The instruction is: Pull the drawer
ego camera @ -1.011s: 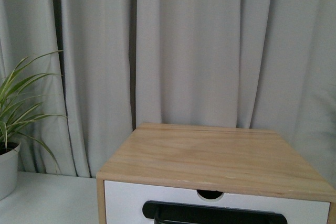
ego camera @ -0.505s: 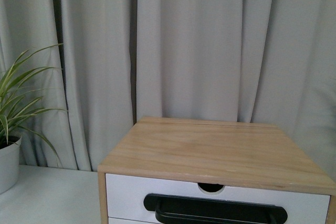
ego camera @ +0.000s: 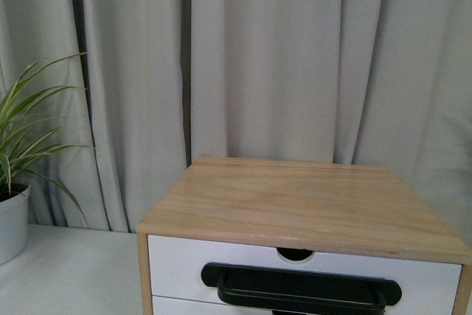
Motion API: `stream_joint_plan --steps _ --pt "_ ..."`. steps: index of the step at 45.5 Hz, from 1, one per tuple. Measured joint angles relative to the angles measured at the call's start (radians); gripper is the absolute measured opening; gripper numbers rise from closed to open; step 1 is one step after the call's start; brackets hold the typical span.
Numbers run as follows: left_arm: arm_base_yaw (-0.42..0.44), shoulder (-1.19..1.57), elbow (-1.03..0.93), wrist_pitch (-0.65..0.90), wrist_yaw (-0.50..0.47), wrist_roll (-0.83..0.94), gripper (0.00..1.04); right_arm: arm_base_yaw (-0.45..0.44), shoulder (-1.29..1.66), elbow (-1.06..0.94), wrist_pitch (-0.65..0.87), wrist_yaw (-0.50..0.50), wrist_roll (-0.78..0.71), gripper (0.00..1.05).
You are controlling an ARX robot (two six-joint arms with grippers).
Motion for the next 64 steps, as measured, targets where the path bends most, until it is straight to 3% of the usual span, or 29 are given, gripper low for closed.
stream_joint_plan --steps 5,11,33,49,64 --pt "-0.053 0.092 0.051 -0.073 -0.031 0.137 0.99 0.004 0.047 0.014 0.004 -0.002 -0.072 0.96" --pt "-0.121 0.192 0.084 -0.056 -0.069 0.206 0.99 0.022 0.121 0.02 0.053 0.01 -0.127 0.96" --pt "-0.394 0.495 0.217 0.094 -0.217 0.22 0.99 0.129 0.286 0.029 0.175 0.074 -0.297 0.96" --pt "-0.481 0.64 0.287 0.155 -0.258 0.176 0.99 0.161 0.364 0.023 0.306 0.095 -0.303 0.96" --pt "-0.499 0.744 0.373 0.179 -0.271 0.13 0.99 0.204 0.476 0.02 0.405 0.131 -0.303 0.96"
